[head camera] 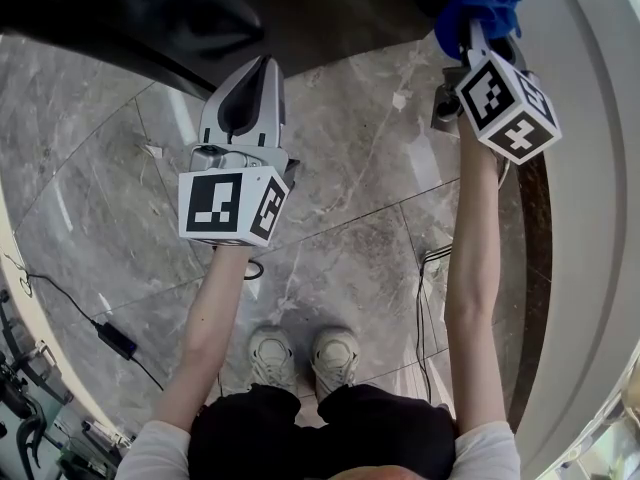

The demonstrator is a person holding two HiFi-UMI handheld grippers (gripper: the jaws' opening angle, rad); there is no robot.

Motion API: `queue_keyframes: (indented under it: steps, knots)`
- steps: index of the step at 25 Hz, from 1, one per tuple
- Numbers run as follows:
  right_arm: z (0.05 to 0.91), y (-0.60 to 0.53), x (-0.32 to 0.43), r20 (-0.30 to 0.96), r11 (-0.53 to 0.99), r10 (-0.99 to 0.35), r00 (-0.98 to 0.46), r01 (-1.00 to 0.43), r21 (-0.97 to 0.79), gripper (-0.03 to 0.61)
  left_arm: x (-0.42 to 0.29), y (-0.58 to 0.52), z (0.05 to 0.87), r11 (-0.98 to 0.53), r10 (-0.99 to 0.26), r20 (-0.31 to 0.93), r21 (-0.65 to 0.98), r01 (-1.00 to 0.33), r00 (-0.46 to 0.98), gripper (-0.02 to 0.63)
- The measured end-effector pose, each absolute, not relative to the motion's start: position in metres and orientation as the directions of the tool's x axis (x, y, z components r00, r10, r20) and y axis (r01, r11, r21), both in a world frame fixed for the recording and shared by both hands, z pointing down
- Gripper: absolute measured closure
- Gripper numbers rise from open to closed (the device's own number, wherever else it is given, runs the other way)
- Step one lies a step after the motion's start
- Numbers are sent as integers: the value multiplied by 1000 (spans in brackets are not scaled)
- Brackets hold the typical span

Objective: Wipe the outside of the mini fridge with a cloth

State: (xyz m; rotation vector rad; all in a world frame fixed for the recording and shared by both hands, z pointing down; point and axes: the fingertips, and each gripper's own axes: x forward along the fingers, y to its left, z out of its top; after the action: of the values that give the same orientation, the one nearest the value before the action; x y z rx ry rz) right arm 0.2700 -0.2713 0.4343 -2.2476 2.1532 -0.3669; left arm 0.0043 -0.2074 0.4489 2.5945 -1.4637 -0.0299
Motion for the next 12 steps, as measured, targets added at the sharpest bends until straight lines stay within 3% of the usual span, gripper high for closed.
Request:
queue_keyframes:
  steps: [12]
  knots:
    - [436,-276,289,202,-133,-974,106,-983,-125,494,-10,-210,445,-481,-868,48,173,-860,495,609]
